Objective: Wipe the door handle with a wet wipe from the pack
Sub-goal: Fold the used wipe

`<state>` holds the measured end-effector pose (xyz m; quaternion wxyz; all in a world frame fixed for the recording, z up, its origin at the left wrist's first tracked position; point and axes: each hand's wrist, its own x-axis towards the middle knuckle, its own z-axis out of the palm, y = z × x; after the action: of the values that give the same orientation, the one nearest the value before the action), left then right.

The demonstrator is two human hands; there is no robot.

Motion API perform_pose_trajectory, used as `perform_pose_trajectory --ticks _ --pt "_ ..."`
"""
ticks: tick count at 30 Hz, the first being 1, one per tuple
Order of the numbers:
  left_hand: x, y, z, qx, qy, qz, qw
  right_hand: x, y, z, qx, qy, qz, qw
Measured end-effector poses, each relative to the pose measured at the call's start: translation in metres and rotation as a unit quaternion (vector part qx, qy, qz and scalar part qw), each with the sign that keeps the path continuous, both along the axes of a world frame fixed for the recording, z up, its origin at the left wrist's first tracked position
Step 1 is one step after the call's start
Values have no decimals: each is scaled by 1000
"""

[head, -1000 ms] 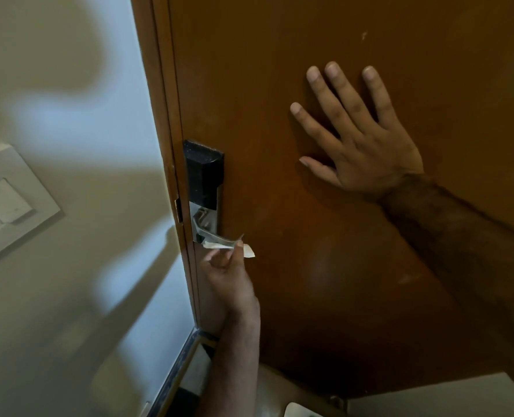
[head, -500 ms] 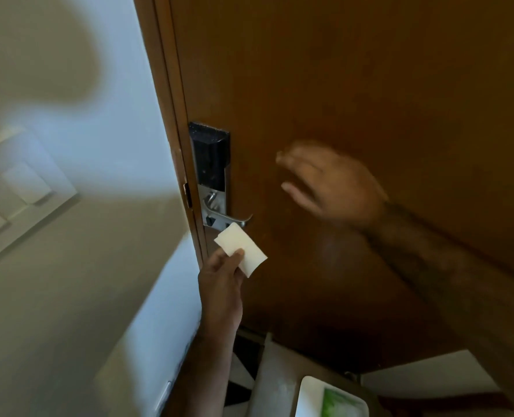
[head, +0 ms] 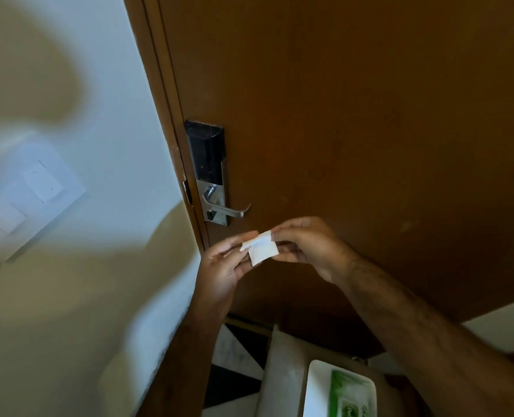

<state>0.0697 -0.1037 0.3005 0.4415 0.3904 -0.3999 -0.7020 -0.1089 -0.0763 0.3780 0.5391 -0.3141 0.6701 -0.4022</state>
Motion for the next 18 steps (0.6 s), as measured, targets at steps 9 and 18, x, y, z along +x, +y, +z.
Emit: perform_pose_trajectory --ticks 9,18 --pt "11 16 -5 -83 -84 -84 989 -9 33 -31 8 -164 -11 986" --pt "-21 54 -100 -58 -258 -151 952 -35 101 -168 70 -89 -34 993"
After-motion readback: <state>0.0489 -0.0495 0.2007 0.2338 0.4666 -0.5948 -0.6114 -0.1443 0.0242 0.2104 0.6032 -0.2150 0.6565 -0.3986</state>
